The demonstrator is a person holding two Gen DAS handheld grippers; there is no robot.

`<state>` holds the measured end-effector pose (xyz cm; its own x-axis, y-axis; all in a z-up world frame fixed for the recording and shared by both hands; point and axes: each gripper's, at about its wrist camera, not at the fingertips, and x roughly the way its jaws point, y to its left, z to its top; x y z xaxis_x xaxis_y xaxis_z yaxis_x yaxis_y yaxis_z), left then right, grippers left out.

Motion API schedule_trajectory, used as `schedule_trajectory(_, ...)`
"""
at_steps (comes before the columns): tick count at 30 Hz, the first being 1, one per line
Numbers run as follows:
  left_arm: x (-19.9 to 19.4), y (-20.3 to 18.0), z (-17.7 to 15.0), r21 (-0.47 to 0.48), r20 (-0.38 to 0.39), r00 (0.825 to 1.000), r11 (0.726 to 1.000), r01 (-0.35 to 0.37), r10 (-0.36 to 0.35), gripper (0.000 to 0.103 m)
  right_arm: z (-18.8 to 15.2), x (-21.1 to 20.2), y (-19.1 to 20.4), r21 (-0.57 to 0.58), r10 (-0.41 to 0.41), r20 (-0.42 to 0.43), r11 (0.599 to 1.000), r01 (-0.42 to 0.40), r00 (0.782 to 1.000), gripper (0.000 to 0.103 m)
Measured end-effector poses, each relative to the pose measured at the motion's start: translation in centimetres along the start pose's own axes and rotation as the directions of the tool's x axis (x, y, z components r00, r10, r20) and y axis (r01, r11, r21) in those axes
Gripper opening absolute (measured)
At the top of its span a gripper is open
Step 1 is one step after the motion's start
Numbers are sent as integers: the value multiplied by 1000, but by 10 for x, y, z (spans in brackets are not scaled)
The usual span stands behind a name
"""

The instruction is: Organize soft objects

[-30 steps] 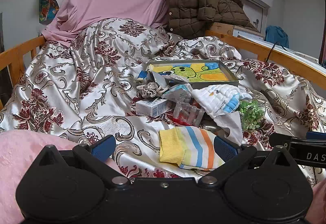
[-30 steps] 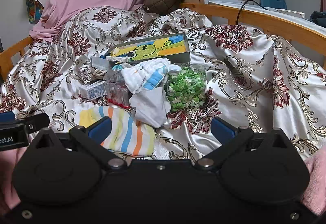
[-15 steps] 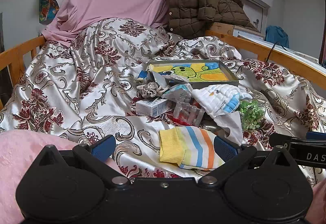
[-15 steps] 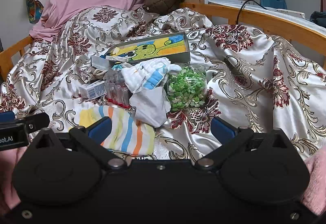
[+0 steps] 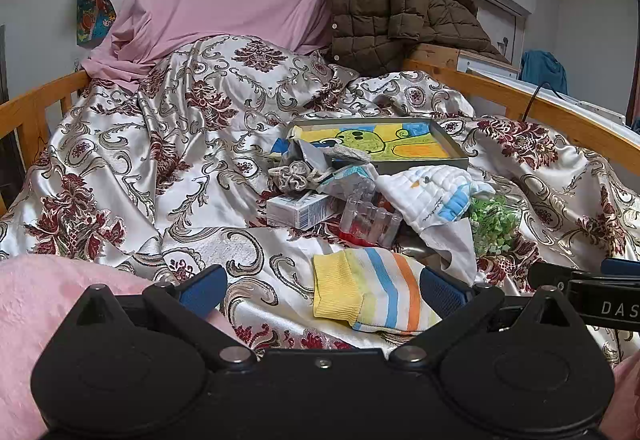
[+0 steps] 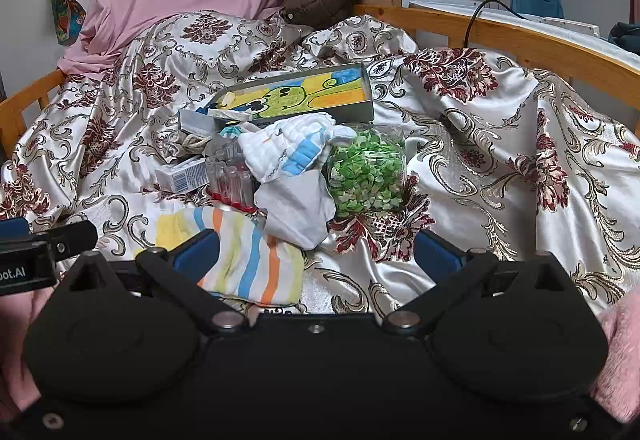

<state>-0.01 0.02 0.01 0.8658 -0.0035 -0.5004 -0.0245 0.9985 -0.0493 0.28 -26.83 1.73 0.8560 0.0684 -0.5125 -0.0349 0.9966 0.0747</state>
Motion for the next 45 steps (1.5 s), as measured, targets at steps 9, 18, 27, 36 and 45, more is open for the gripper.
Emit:
schedule_trajectory(9,0,0,0,0,0,1000,1000,0,0,102,0,0,0,0,0,-1,1000,0,1000,102)
schedule_trajectory(18,0,0,0,0,0,1000,1000,0,0,102,0,0,0,-1,-1,-1,1000,1,1000,102)
schedule_trajectory(27,0,0,0,0,0,1000,1000,0,0,102,0,0,0,-2,-1,-2,1000,1,1000,102)
schedule_trajectory(36,0,0,0,1,-1,1000,1000,-1,1,102,0,-1,1,-2,-1,-2,1000,1,1000,102)
schedule_trajectory(45,8,4,8,-23,-73,997,999,30,-32,102,-5,5,0,-4,0,-4,1000,0,1000,103)
